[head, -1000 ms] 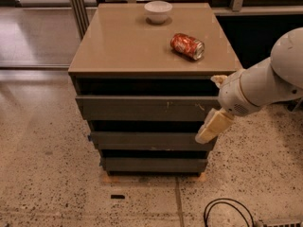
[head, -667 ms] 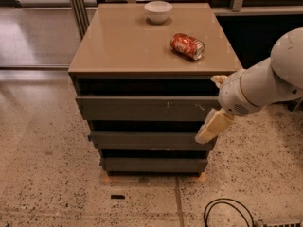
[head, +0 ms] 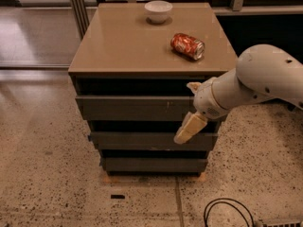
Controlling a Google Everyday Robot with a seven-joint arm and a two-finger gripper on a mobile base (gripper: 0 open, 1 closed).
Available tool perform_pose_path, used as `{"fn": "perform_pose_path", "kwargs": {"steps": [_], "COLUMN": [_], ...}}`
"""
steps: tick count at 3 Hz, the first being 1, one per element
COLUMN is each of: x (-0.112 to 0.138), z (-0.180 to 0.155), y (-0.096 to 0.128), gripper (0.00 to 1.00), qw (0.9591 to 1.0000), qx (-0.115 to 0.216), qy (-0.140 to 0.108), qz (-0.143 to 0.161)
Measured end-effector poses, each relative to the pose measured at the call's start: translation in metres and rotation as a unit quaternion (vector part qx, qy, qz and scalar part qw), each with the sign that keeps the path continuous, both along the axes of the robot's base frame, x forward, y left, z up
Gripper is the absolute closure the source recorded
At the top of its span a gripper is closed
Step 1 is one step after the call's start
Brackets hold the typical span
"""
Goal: Open top drawer
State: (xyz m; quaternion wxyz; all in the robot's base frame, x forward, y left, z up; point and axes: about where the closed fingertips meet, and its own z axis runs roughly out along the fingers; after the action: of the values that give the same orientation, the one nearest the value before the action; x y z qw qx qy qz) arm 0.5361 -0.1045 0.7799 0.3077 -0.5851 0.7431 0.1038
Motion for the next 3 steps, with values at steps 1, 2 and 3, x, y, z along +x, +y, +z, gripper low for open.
{"fn": "perform_pose_path", "kwargs": {"steps": [1, 2, 3], "x": [0.015, 0.015, 0.032], "z": [-0.042, -0.046, -0.055], "y": [0.05, 0.049, 0.053], "gripper": [0.0, 0.0, 0.0], "qw": [0.9993, 0.9994, 0.9992], "qx": [-0.004, -0.002, 0.029], "qy": [-0.011, -0.01, -0.016], "qz": [0.035, 0.034, 0.02]}}
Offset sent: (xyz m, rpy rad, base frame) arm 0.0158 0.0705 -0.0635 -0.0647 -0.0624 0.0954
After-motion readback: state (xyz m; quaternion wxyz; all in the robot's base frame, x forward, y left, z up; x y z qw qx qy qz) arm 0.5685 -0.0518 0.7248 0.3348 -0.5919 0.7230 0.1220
